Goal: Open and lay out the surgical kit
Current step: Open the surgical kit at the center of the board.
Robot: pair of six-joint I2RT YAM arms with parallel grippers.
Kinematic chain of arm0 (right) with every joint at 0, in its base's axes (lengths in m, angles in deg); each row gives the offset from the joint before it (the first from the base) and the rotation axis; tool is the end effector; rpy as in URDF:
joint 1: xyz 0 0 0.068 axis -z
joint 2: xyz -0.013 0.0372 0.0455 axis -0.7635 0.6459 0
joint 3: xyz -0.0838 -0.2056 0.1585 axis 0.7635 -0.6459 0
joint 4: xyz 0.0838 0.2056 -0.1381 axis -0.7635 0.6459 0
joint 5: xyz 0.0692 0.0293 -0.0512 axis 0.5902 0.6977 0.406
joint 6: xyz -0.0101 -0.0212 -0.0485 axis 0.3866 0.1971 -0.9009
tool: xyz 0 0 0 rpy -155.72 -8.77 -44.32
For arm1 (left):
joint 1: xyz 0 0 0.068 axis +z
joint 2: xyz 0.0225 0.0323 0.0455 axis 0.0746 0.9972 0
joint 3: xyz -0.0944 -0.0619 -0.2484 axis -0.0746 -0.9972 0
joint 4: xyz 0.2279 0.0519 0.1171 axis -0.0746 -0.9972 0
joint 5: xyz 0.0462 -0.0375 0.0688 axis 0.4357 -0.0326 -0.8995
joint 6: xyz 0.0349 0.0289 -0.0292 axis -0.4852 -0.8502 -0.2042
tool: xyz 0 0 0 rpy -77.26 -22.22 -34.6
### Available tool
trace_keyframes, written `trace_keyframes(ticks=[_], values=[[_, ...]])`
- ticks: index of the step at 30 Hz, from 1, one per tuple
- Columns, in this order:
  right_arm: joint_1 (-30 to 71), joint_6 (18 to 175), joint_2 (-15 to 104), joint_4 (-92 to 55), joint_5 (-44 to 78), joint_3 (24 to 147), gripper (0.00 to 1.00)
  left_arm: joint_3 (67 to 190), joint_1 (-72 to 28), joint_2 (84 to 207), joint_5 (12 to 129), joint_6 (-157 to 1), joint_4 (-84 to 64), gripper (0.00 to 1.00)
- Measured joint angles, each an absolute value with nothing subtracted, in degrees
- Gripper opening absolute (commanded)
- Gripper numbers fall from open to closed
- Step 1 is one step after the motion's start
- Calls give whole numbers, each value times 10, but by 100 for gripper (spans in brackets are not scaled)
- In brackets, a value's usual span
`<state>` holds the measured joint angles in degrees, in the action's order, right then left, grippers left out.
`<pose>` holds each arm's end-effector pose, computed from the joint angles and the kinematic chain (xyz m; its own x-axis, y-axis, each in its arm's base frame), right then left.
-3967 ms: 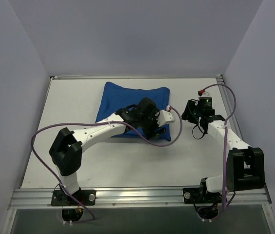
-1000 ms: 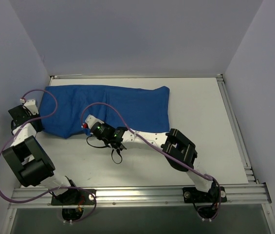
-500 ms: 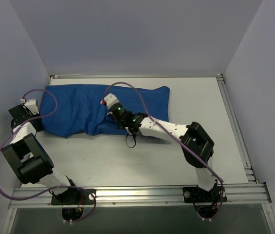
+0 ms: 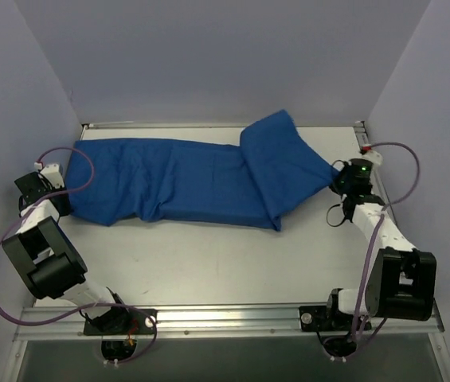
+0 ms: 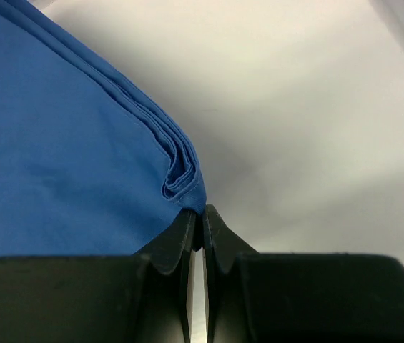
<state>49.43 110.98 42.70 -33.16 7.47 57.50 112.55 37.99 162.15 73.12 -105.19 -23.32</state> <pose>0.3159 0.0005 0.2596 -0.2788 0.3585 -0.8909 0.1404 0.9330 0.3315 0.2844 0.1815 0.2035 -0.7040 -0.1503 -0.6941 -0.2558 0.9654 0.0504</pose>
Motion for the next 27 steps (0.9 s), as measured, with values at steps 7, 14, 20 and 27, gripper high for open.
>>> trace_keyframes(ticks=[7,14,20,27], values=[[678,1171,283,-301,104,422,0,1126,380,1621,734,-1053,-233,2],[752,1175,225,-278,95,388,0,1126,381,1621,734,-1061,-234,2],[798,1170,224,-272,86,387,0,1126,384,1621,734,-1066,-235,2],[859,1171,225,-266,89,387,0,1126,393,1621,739,-1073,-240,2]])
